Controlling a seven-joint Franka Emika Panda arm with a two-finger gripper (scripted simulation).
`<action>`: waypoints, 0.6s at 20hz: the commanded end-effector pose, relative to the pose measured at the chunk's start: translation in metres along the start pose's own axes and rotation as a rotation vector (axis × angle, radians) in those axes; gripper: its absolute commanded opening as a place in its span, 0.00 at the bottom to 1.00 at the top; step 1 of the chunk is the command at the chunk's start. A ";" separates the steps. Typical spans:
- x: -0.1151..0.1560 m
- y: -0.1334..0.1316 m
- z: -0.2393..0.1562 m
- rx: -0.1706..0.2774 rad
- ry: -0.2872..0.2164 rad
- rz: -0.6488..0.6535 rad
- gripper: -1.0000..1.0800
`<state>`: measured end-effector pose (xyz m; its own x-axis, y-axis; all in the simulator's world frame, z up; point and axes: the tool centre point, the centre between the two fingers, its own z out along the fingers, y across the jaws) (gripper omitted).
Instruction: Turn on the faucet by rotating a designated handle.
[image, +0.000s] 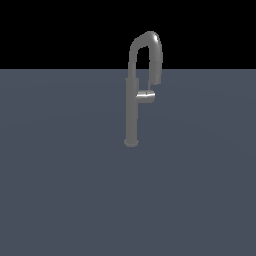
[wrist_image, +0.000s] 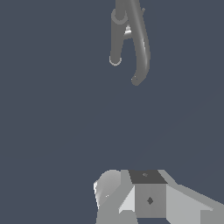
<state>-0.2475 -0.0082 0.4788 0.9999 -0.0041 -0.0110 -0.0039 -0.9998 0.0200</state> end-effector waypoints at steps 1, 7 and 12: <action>0.000 0.000 0.000 0.000 0.000 0.000 0.00; 0.004 -0.001 0.000 0.010 -0.013 0.010 0.00; 0.015 -0.003 -0.001 0.033 -0.043 0.033 0.00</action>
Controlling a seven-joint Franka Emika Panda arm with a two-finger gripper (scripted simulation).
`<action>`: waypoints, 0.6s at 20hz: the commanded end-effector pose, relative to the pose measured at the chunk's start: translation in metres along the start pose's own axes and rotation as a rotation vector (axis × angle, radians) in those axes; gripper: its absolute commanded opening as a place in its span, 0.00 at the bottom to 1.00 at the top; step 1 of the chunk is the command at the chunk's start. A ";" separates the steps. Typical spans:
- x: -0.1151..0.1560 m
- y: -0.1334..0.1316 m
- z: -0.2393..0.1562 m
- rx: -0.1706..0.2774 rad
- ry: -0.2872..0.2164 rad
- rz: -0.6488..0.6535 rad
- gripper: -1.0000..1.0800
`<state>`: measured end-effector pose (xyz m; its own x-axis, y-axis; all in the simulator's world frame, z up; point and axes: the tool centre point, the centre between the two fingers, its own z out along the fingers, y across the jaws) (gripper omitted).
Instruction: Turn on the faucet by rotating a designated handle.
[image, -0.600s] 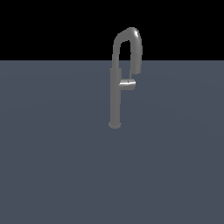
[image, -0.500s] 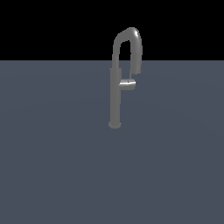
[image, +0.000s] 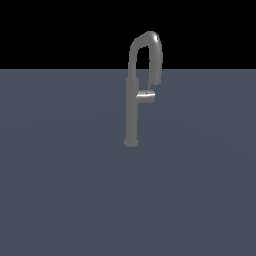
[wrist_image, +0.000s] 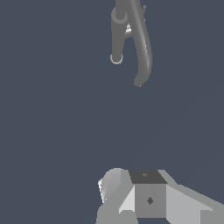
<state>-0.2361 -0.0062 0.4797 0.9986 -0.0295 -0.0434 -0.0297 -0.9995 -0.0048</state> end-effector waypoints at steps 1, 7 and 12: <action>0.006 -0.001 0.000 0.014 -0.019 0.014 0.00; 0.029 -0.005 -0.002 0.065 -0.084 0.064 0.00; 0.055 -0.007 -0.002 0.121 -0.157 0.120 0.00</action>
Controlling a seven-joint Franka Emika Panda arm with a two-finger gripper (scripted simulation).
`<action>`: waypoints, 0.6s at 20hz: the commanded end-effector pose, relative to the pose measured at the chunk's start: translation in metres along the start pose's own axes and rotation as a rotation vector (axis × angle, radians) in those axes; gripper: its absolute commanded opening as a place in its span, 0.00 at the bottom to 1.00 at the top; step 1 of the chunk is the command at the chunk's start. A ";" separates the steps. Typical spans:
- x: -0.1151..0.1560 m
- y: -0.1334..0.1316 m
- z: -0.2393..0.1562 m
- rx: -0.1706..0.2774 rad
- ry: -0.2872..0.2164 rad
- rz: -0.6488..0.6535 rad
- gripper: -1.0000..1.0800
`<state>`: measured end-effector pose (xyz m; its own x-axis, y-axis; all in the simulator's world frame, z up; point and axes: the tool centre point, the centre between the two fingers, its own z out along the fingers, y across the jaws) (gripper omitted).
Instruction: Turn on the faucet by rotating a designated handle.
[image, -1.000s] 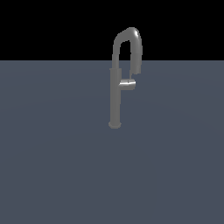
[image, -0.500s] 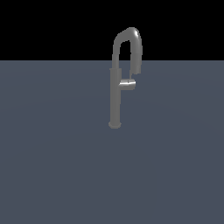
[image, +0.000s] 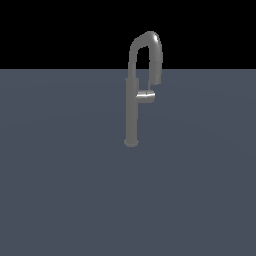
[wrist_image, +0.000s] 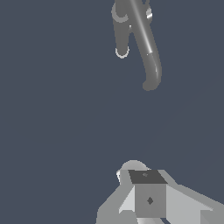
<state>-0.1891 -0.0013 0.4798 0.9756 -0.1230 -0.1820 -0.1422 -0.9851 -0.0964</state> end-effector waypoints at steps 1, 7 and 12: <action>0.013 -0.002 -0.001 0.029 -0.038 0.029 0.00; 0.045 -0.006 -0.002 0.101 -0.130 0.099 0.00; 0.073 -0.007 -0.001 0.161 -0.208 0.158 0.00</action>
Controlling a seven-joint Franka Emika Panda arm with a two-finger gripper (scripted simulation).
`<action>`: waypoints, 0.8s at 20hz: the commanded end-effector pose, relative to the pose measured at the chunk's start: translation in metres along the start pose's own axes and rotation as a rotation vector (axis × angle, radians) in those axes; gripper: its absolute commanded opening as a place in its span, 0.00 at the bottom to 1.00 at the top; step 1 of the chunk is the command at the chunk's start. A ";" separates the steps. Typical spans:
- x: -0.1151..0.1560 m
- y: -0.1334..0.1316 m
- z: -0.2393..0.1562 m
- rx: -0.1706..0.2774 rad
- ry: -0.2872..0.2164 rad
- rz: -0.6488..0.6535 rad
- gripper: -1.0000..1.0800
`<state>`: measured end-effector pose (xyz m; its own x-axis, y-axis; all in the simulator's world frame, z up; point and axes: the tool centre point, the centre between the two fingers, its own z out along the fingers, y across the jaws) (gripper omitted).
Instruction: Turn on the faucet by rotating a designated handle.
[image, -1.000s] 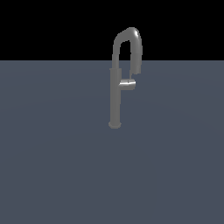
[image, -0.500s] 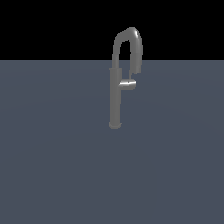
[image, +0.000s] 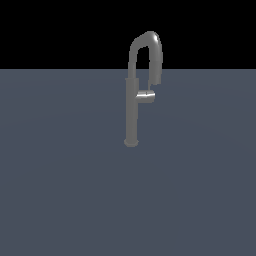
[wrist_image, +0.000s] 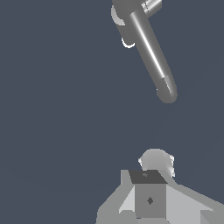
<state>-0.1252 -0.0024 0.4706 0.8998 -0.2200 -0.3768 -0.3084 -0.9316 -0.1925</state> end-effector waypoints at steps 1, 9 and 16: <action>0.014 -0.002 -0.001 0.031 -0.040 0.030 0.00; 0.058 -0.007 -0.003 0.131 -0.167 0.126 0.00; 0.097 -0.007 0.001 0.220 -0.282 0.210 0.00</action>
<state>-0.0430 -0.0155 0.4389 0.7209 -0.2821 -0.6330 -0.5414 -0.7995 -0.2602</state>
